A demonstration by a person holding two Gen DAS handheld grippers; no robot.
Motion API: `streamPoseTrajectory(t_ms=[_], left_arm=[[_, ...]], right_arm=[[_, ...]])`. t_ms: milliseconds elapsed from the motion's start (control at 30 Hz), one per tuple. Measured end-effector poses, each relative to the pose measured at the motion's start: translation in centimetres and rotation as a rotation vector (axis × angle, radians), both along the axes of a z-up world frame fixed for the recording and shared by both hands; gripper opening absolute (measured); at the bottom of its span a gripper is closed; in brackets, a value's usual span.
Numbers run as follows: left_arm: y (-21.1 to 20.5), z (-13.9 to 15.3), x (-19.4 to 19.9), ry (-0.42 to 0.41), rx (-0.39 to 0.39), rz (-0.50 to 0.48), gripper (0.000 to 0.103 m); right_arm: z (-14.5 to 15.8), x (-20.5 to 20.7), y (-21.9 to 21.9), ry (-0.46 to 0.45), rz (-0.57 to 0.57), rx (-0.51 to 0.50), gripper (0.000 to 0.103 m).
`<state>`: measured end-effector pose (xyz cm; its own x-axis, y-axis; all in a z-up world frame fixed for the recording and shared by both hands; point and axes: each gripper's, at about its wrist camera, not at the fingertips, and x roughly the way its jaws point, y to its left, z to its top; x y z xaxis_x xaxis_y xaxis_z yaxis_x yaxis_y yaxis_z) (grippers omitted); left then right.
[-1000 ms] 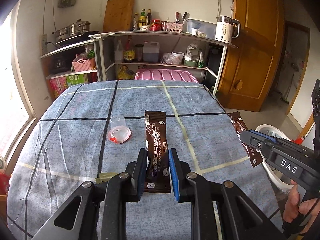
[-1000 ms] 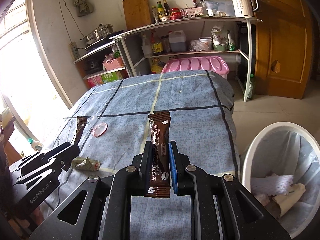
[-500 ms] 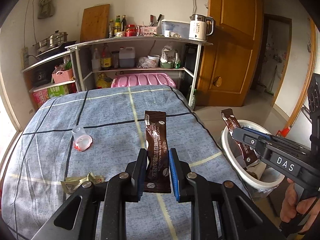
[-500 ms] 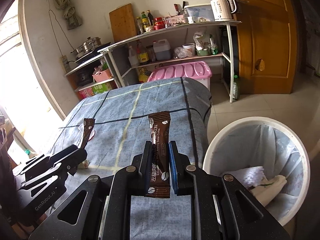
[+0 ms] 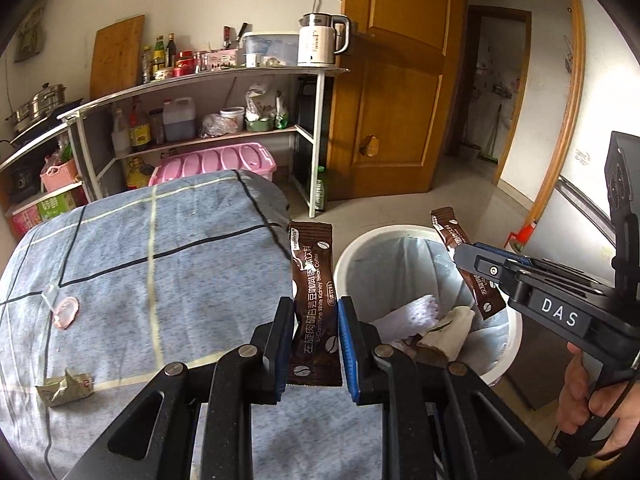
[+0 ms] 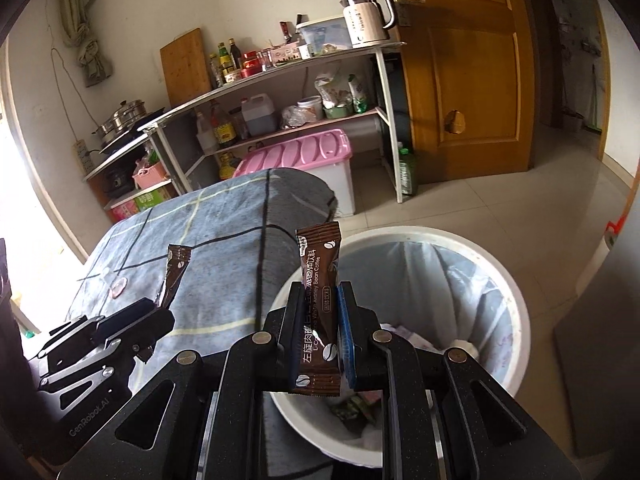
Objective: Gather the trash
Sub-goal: 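Carry both brown chocolate wrappers over the white bin and open both grippers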
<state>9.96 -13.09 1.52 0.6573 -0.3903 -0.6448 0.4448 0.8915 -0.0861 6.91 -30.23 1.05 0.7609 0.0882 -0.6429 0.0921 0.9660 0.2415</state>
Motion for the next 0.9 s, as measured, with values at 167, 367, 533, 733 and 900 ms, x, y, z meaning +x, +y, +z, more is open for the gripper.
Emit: streamPoseTrajectory(t_ms=[167,367,533,733,900], left_arm=[[-3.4,-0.7,0.1,0.032,0.004,-0.066,0.023],[-6.1,-1.4,0.2,0.045,0.014,-0.103,0.023],[-7.7,-2.2,0.6,0.068,0.027,-0.121,0.023],[-9.2,-3.4,0.7,0.098,0.034,-0.135,0.023],[-9.3,-3.7,0.7,0.110,0.029,-0.136,0.023]], right_arm=[[-0.8,-0.5,-2.9,0.027,-0.047,-0.004,0.017],[-1.9,-0.9,-5.2,0.056,-0.083,0.009,0.017],[-3.0,-0.9,-6.0,0.085,-0.099,0.001,0.017],[-4.2,-0.9,-6.5,0.120,-0.102,0.002,0.017],[-4.6,-0.7,-7.0,0.136,-0.112,0.001,0.018]])
